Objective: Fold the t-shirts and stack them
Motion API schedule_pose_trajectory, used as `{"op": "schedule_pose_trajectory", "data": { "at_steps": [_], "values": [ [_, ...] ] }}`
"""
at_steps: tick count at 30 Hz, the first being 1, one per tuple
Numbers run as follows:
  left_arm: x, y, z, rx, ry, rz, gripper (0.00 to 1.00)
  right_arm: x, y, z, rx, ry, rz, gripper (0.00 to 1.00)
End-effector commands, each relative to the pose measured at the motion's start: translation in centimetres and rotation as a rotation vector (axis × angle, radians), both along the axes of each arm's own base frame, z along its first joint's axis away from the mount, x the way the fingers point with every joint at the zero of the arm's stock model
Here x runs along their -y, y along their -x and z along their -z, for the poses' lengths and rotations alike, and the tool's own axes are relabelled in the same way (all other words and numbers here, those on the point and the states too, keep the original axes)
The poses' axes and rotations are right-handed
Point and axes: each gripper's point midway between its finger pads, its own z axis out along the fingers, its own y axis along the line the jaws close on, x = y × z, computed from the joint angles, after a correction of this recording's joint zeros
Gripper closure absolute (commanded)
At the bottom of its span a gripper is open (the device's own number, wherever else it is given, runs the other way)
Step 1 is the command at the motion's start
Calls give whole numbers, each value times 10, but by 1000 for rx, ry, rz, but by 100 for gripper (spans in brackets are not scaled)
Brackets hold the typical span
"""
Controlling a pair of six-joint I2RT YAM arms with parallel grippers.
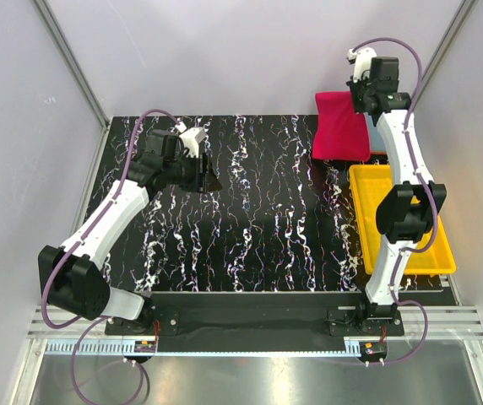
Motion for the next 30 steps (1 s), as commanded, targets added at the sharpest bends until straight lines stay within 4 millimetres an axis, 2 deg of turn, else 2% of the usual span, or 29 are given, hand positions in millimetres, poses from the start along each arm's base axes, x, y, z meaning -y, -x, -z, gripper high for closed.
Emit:
{"op": "schedule_pose_trajectory", "data": {
  "at_steps": [1,2,3,10,15,16,18,19,20,22,27,30],
  "values": [
    [2,0,-20,57,49,14,43,2,13,-91,196,7,-39,100],
    [3,0,-21,61,51,17,43,2,13,-92,198,10,-47,100],
    [3,0,-20,56,53,15,43,17,13,-93,201,9,-26,100],
    [3,0,-19,51,57,20,43,28,3,-96,218,-14,-63,100],
    [4,0,-19,49,61,23,43,28,-3,-104,241,-11,-106,100],
    [5,0,-19,48,61,24,43,28,-7,-98,231,-12,-109,100],
    [4,0,-20,48,64,23,43,32,-9,-98,231,-10,-105,100],
    [5,0,-19,47,66,24,43,32,-14,-89,215,-18,-116,100],
    [5,0,-20,47,69,26,43,33,-14,-91,215,-22,-116,100],
    [5,0,-20,45,72,24,43,30,-15,-81,183,-36,-135,100],
    [5,-2,-18,34,82,26,42,22,-11,-97,213,-77,-151,100],
    [5,-3,-18,31,89,26,42,11,0,-113,231,-137,-181,100]
  ]
}}
